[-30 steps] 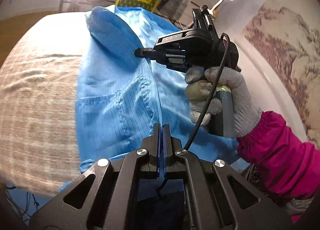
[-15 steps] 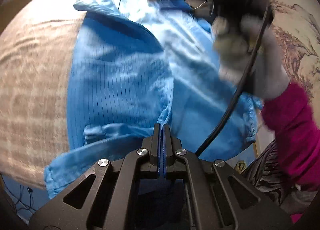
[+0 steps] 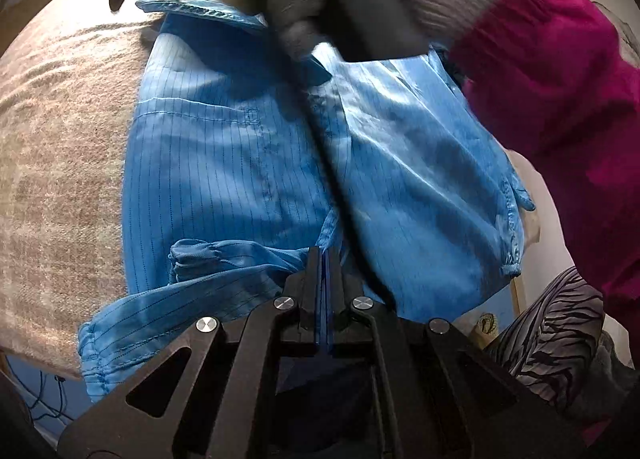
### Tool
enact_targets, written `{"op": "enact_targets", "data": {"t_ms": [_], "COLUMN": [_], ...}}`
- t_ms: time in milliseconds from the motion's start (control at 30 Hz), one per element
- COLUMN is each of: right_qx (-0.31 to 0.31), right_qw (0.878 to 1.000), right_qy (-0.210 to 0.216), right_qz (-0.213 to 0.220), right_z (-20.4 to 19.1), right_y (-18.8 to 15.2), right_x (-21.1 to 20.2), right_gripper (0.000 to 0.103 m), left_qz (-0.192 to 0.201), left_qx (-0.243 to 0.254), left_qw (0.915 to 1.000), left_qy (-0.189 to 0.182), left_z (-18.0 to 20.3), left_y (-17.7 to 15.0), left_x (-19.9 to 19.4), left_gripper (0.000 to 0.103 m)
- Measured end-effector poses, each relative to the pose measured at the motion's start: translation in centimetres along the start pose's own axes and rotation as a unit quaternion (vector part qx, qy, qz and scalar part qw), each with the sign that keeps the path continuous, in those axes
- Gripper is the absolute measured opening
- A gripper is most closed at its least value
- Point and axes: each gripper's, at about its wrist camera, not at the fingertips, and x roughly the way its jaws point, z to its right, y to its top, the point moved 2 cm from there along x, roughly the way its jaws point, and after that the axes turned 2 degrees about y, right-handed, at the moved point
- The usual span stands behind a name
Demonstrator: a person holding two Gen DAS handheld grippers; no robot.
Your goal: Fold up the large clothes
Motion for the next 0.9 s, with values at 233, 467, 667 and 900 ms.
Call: {"op": "enact_targets", "data": {"t_ms": [233,467,667,900], "right_qx": [-0.003,0.218,0.410,0.429], "right_qw": [0.998,0.959,0.884,0.885], "right_qy": [-0.055,0.121,0.163,0.124], "right_qz": [-0.021,0.136,0.156,0.133], "right_z": [2.2,12.9,23.2,23.5], "right_y": [0.2,-2.4,-11.6,-14.2], "right_x": [2.3,-5.2,-3.9,-2.3], "right_gripper": [0.006,0.001,0.001,0.001], "left_qz": [-0.002,0.007,-0.004,0.015], "left_qx": [-0.001,0.011,0.013,0.034], "left_qw": [1.0000,0.9999,0.9999,0.9993], "left_qy": [0.001,0.009,-0.001,-0.009], "left_z": [-0.6,0.2,1.2,2.2], "left_y": [0.3,0.3,0.3,0.7], "left_x": [-0.2,-0.6,-0.5,-1.7], "left_gripper": [0.000,0.000,0.000,0.000]}}
